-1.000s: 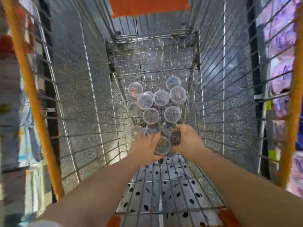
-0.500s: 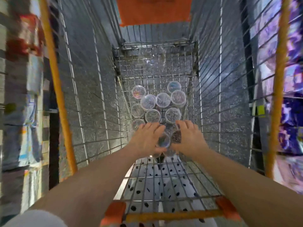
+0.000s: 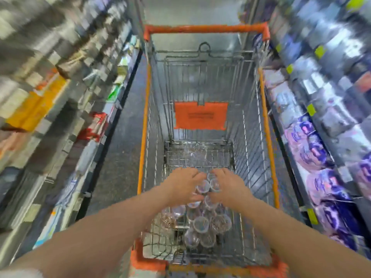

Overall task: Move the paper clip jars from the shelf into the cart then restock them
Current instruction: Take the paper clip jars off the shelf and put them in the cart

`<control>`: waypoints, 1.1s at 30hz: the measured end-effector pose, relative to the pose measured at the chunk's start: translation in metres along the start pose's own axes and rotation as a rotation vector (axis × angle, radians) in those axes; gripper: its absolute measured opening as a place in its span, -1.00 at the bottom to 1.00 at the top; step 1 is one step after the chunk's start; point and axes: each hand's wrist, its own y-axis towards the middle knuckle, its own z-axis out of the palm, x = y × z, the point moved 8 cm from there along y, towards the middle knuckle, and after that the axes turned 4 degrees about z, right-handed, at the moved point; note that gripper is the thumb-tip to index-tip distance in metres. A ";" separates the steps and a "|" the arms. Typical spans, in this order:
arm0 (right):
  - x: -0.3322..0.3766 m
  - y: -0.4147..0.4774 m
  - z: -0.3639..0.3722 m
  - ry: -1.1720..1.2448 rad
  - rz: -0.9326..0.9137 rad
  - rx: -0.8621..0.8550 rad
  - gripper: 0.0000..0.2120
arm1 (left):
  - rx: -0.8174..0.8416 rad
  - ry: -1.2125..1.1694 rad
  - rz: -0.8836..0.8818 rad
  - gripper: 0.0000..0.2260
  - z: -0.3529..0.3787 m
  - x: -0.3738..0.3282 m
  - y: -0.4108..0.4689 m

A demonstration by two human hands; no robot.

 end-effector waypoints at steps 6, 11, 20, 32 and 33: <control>0.041 -0.033 -0.078 0.020 -0.242 -0.105 -0.44 | -0.148 0.035 -0.102 -0.54 -0.092 -0.021 -0.020; 0.069 -0.073 -0.144 0.104 -0.443 -0.155 -0.67 | -0.294 -0.044 -0.225 -0.69 -0.160 -0.047 -0.051; 0.191 -0.144 -0.224 0.295 -0.830 -0.207 -0.84 | -0.664 -0.087 -0.509 -0.78 -0.280 -0.075 -0.195; 0.458 -0.255 -0.200 0.243 -1.377 -0.081 -0.94 | -0.956 0.045 -1.013 -0.86 -0.340 -0.068 -0.480; 0.483 -0.266 -0.195 0.251 -1.418 -0.079 -0.94 | -0.974 0.072 -1.026 -0.86 -0.343 -0.068 -0.504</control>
